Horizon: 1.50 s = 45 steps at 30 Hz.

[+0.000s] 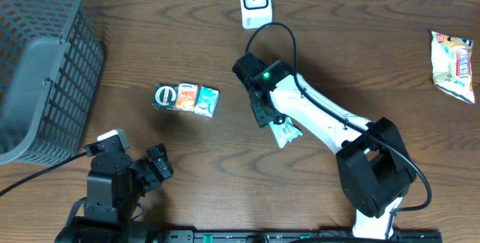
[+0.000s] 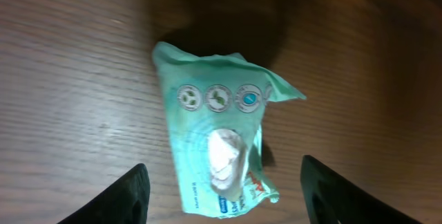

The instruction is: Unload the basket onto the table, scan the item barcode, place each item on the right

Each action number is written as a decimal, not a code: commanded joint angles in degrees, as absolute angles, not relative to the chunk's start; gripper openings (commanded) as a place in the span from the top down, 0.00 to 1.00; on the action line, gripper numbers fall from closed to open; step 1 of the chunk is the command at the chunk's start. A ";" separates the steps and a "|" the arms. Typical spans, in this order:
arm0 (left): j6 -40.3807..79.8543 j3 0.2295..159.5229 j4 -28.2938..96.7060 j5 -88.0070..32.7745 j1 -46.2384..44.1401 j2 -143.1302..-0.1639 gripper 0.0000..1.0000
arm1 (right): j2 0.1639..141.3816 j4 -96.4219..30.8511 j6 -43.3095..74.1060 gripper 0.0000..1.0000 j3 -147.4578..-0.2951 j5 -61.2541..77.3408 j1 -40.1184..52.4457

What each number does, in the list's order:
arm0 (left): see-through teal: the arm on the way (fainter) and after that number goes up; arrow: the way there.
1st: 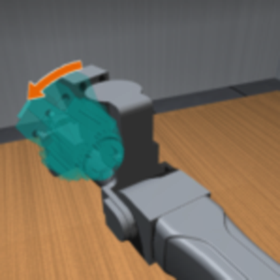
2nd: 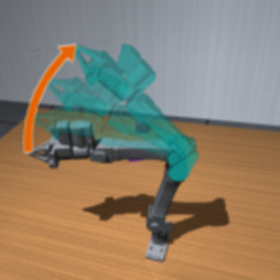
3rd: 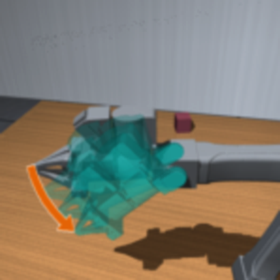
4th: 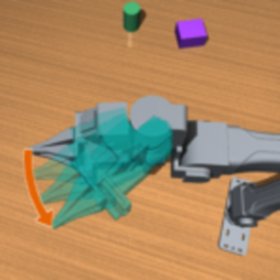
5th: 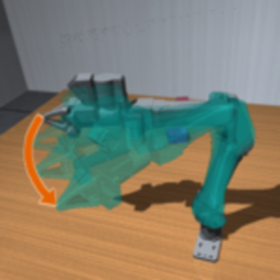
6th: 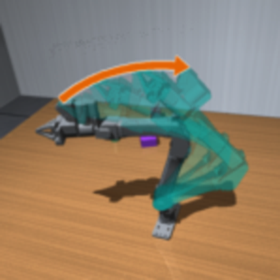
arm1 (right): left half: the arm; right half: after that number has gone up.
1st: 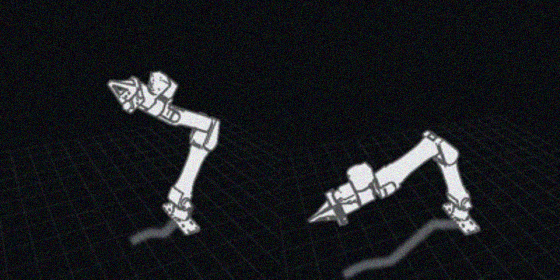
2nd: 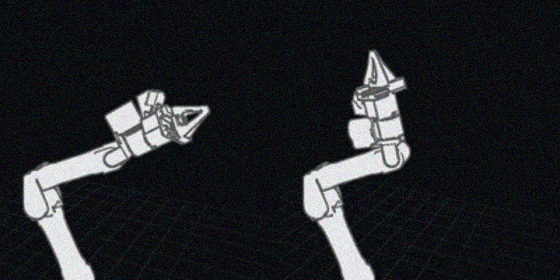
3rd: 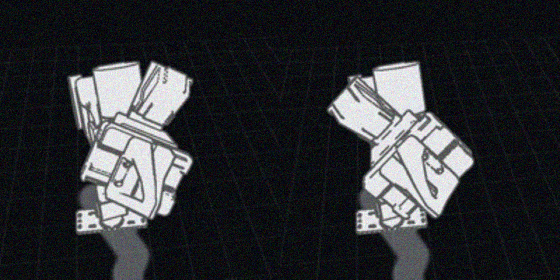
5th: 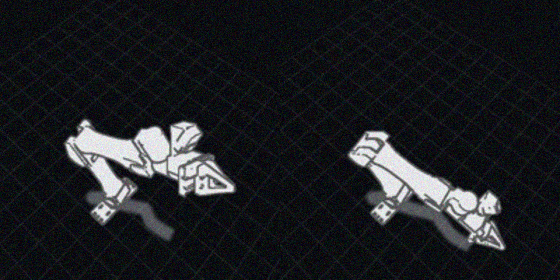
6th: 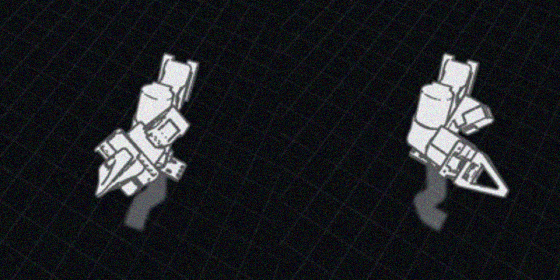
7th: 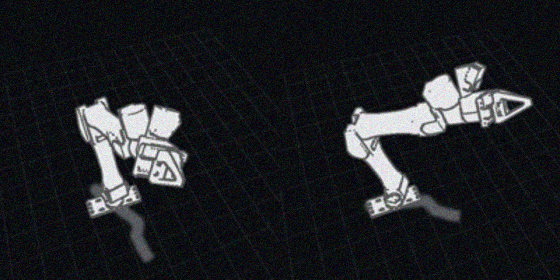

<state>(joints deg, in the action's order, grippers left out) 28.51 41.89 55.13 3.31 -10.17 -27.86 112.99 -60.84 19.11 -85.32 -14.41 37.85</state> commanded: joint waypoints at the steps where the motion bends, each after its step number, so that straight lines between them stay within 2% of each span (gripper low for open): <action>1: 28.38 42.00 55.09 3.46 -10.04 -27.59 0.03 | 113.32 -60.38 20.34 0.31 -84.86 -15.22 34.68; 5: 28.38 42.00 55.09 3.46 -10.04 -27.59 0.02 | 113.32 -59.99 17.76 0.31 -84.86 -6.70 30.20; 11: 28.38 42.00 55.09 3.46 -10.04 -27.59 0.02 | 113.34 -59.96 2.31 0.29 -84.47 19.00 21.41; 17: 28.38 42.00 55.09 3.46 -10.04 -27.59 0.03 | 113.43 -57.08 -1.83 0.28 -80.14 27.79 17.80; 22: 28.38 42.00 55.09 3.46 -10.04 -27.59 0.02 | 113.45 -50.59 -1.26 0.30 -73.41 28.88 17.67; 24: 28.38 42.00 55.07 3.46 -10.04 -27.59 0.03 | 113.49 -47.72 0.12 0.36 -70.61 28.86 17.67; 28: 28.38 42.00 55.09 3.46 -10.07 -27.59 0.02 | 113.49 -43.64 0.86 0.64 -67.05 28.49 17.72; 31: 28.38 42.00 55.09 3.46 -10.07 -27.59 0.02 | 113.43 -43.70 2.94 0.72 -67.37 26.83 17.67; 32: 28.38 42.00 55.09 3.46 -10.04 -27.59 0.02 | 113.36 -44.07 3.79 0.79 -67.88 26.46 17.54; 34: 28.38 42.00 55.09 3.46 -10.07 -27.59 0.02 | 113.27 -44.97 4.23 0.84 -69.12 26.46 17.50; 37: 28.38 42.00 55.09 3.46 -10.04 -27.59 0.02 | 113.14 -47.90 4.25 0.99 -72.51 25.30 17.52; 40: 28.38 42.00 55.09 3.46 -10.04 -27.59 0.02 | 113.14 -53.06 4.82 0.99 -77.71 19.05 18.15; 45: 28.38 42.00 55.09 3.46 -10.04 -27.59 0.03 | 113.14 -59.81 11.57 0.99 -84.60 -2.50 22.09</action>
